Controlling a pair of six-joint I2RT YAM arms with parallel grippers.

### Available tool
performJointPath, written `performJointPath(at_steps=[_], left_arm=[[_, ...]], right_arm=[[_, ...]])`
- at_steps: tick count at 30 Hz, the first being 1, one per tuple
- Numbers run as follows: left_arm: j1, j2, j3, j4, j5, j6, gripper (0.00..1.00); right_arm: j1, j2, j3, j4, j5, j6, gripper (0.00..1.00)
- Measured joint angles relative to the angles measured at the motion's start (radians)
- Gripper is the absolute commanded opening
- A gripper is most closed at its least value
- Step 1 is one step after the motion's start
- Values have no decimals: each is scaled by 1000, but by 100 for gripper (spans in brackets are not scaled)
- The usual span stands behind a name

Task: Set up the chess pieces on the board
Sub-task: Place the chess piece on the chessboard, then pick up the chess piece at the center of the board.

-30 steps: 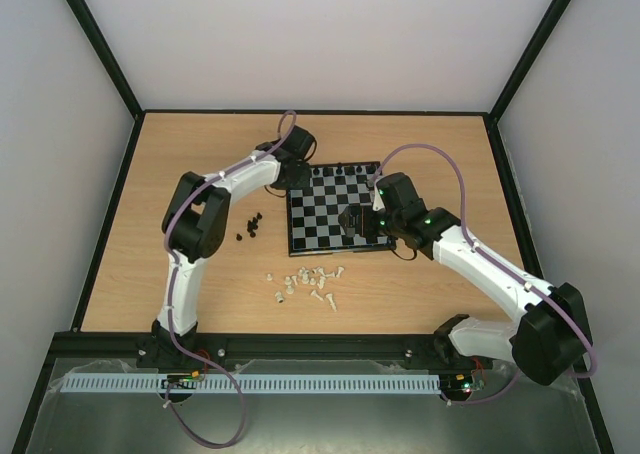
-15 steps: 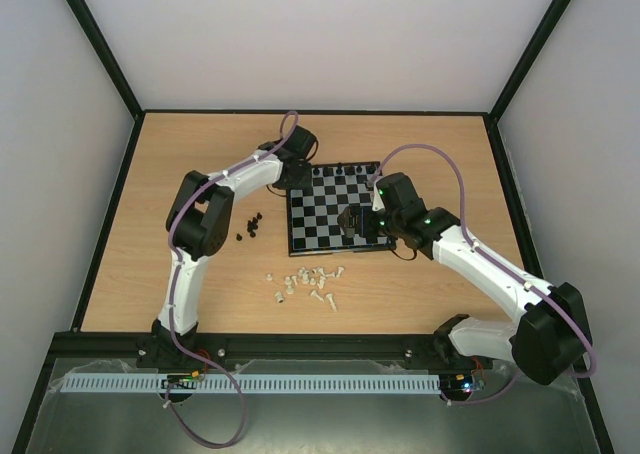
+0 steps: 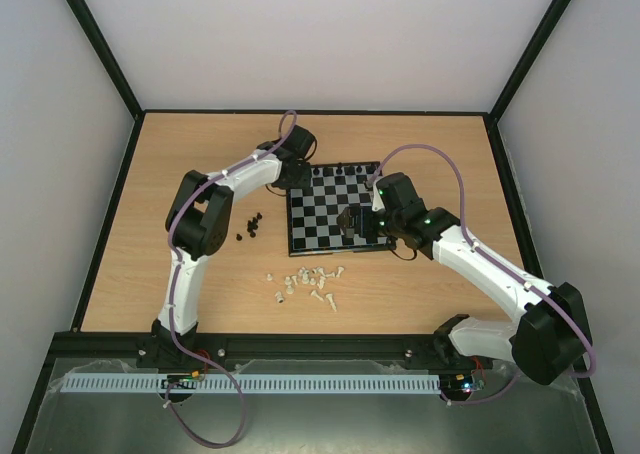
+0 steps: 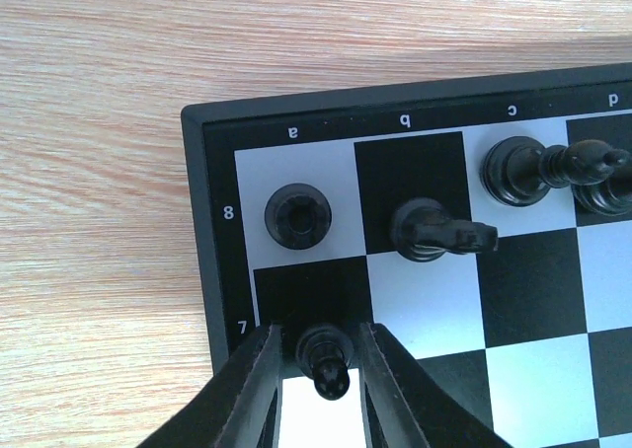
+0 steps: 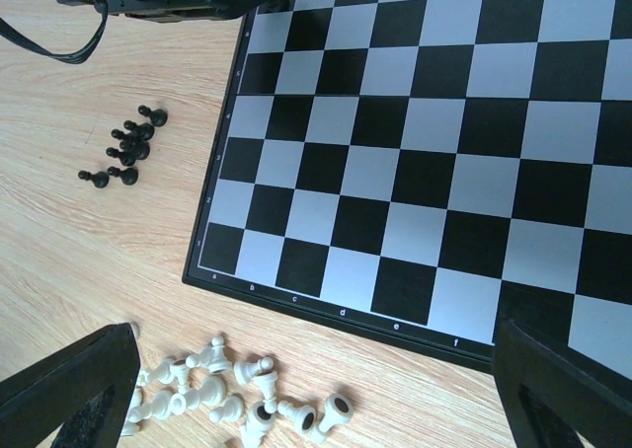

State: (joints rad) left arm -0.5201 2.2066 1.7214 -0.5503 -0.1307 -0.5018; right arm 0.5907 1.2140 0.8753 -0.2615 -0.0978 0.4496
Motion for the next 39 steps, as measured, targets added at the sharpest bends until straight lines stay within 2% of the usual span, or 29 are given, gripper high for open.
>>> performJointPath(at_steps=[7,11,13,16,19,22,27,39], left_arm=[[-4,-19,-20,0,-9,-2,26],[-21,-140,-137,-2,-40,-7,44],[-32,-248,-240,5,-60,-24,55],[-45,-435,-396,10,-85,-48,65],[-54,-570,-517,16,-101,-65,64],[-50,-617,-592,14,-119,-76,61],[-29,-575,-646,21,-122,-79,53],[21,-417,-607,97,-89,-35,41]], right_arm=[[0,0,-3,6,-8,0,99],[0,0,-3,6,-13,0,99],[0,0,-4,6,-17,0,99],[0,0,-4,6,-26,0,99],[0,0,-5,7,-32,0,99],[0,0,-5,7,-38,0,99],[0,0,-6,8,-51,0,98],[0,0,-9,15,-56,0,99]])
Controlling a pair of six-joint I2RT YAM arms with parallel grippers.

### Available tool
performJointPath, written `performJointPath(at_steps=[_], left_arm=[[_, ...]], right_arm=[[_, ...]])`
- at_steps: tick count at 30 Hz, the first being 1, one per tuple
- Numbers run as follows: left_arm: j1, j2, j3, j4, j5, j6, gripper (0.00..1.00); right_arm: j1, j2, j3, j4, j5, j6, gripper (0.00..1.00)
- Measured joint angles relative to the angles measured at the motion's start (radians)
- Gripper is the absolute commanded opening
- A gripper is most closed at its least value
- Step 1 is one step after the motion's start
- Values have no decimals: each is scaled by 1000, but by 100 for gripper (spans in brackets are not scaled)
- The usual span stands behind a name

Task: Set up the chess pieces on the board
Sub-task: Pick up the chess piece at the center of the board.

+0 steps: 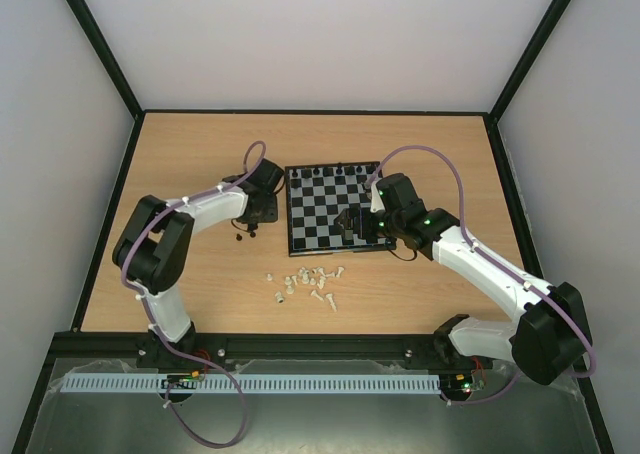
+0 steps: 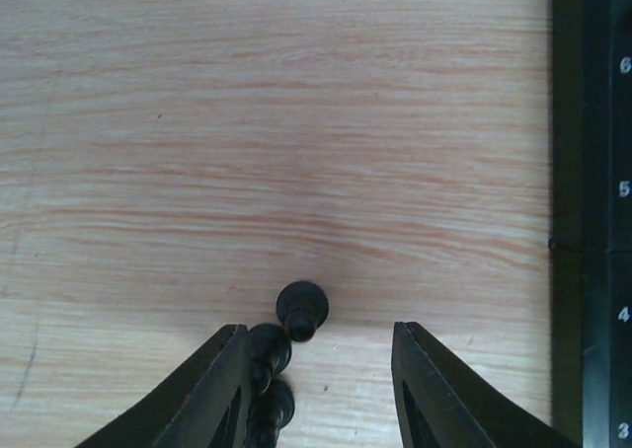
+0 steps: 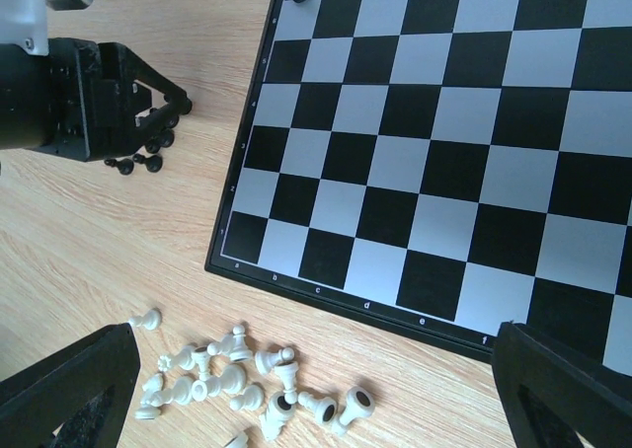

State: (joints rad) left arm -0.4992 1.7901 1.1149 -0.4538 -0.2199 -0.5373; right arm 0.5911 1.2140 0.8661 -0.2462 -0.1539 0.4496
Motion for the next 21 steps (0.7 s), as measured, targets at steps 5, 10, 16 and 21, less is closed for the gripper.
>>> performJointPath(at_steps=[5,10,16,21], left_arm=[[7,28,25,17,6,18,38],[12,41,36,23,10,27,33],[21,44,36,21,6,33,29],[29,44,36,21,5,35,26]], right_arm=[[0,0,0,6,-1,0,99],[0,0,0,6,-3,0,99],[0,0,0,6,-3,0,99],[0,3,0,6,-3,0,99]])
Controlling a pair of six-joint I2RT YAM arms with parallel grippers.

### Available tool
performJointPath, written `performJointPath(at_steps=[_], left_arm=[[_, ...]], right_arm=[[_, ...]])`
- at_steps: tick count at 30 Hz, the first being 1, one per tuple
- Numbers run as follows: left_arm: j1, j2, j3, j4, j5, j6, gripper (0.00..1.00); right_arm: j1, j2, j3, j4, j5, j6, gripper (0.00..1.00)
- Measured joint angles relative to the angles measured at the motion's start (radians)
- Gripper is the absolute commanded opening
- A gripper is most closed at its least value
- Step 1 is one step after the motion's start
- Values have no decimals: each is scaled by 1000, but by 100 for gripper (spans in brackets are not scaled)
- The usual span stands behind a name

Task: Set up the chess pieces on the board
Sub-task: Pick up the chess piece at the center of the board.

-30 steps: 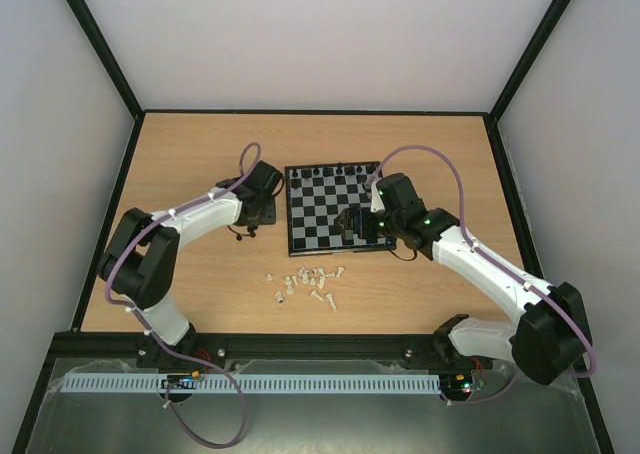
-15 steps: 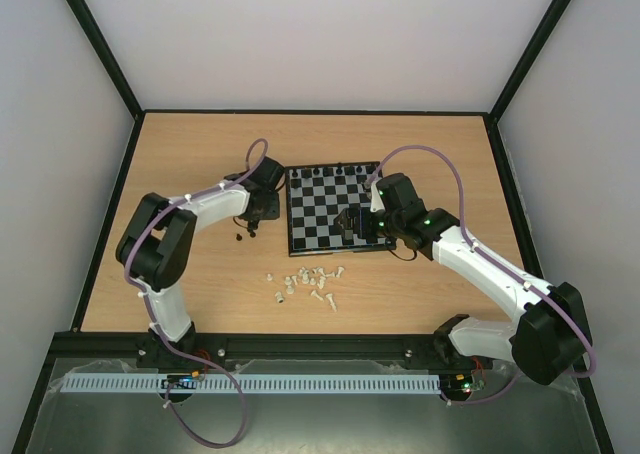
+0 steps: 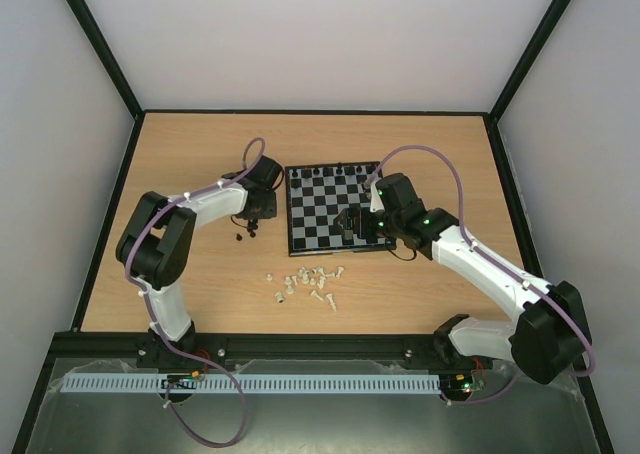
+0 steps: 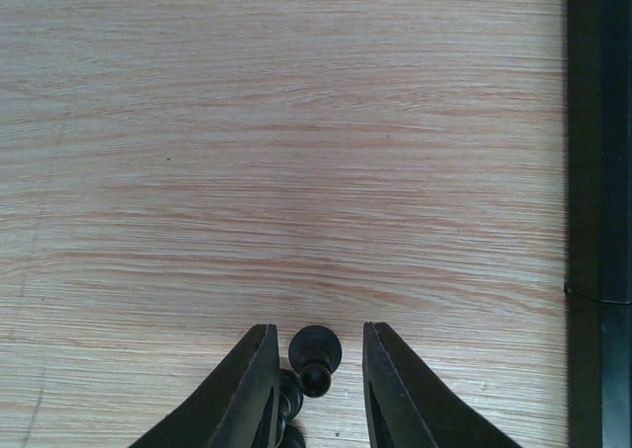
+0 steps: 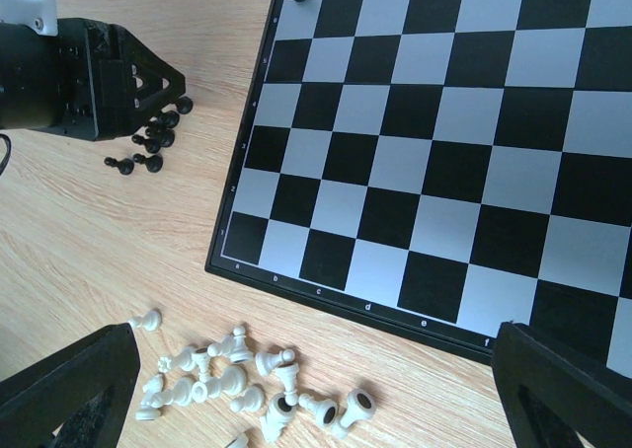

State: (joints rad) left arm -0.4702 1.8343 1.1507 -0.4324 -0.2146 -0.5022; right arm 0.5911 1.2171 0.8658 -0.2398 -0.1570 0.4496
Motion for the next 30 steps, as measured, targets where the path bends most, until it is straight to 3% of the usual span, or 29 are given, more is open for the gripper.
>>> performJointPath(at_steps=[18,30], left_arm=[[0,0,-13,-5,0,3,21],[0,0,-20,-5,1,3,8]], right_arm=[[0,8,-2,4,0,0,99],[0,8,-2,7,-1,0,98]])
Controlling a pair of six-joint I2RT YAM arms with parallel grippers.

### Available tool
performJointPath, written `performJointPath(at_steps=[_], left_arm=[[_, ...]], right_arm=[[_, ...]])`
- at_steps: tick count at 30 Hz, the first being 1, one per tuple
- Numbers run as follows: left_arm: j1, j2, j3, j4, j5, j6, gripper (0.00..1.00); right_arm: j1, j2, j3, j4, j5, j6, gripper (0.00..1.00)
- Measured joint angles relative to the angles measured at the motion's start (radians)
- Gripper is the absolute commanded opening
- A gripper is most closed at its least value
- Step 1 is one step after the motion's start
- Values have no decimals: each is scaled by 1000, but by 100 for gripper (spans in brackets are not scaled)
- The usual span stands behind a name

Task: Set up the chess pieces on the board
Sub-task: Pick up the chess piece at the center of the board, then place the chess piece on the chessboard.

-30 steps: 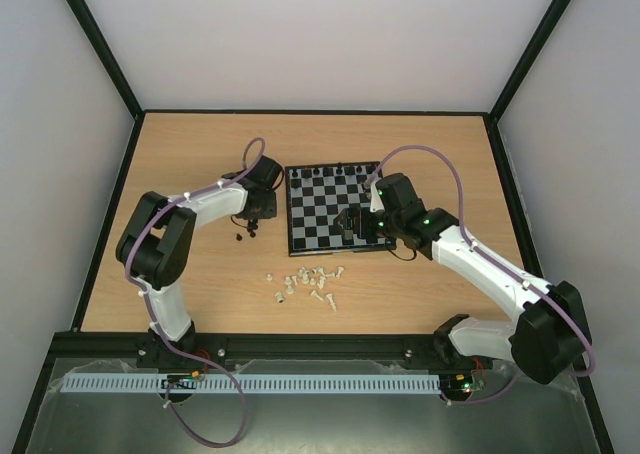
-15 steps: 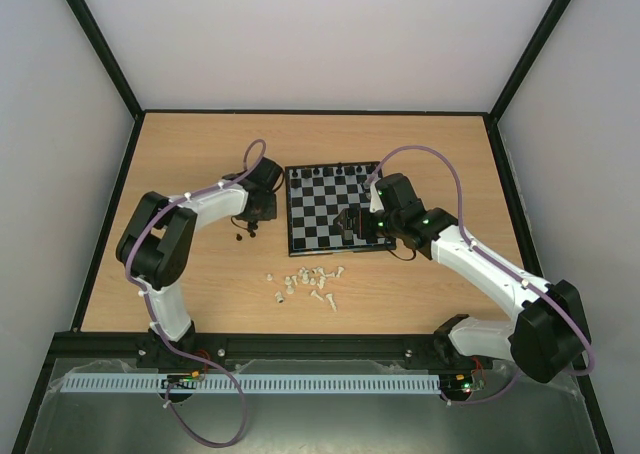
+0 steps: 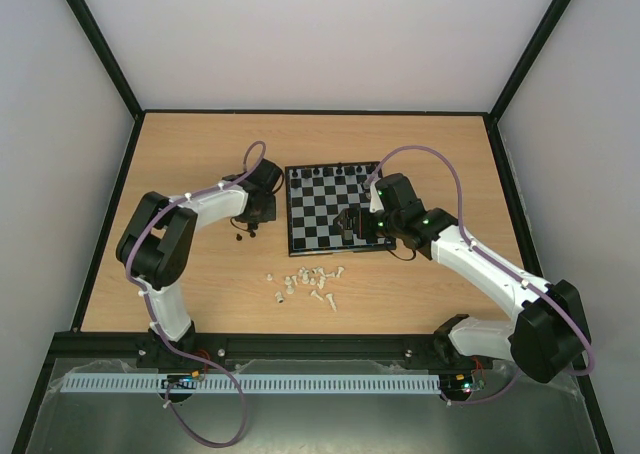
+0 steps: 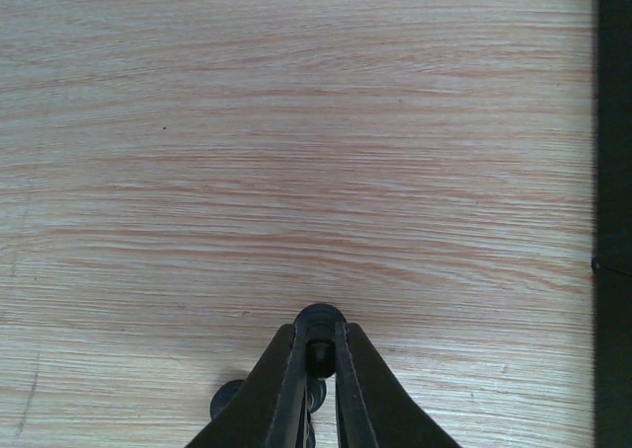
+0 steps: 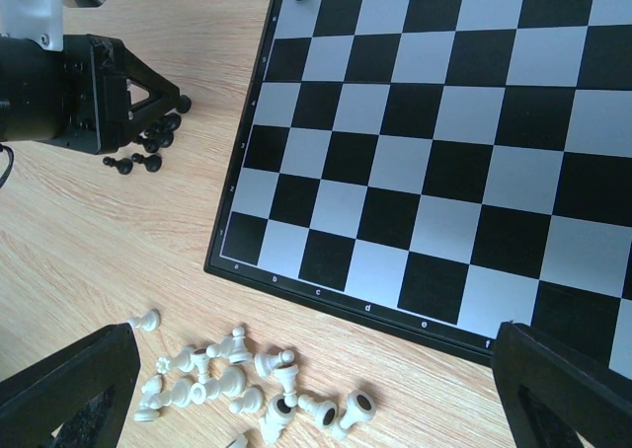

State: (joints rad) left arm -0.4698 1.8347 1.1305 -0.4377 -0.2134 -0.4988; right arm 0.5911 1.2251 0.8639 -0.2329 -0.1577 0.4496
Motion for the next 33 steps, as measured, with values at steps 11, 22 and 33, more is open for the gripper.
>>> performJointPath(at_steps=[11,22,33], left_arm=[[-10,4,35,-15,3,2,4],[-120,44,281,-112,-6,7,4],[-192,289,542,-165,12,23,5]], right_arm=[[0,0,-4,0,-1,0,98],[0,0,-4,0,-3,0,99],[0,0,-4,0,-3,0,99]])
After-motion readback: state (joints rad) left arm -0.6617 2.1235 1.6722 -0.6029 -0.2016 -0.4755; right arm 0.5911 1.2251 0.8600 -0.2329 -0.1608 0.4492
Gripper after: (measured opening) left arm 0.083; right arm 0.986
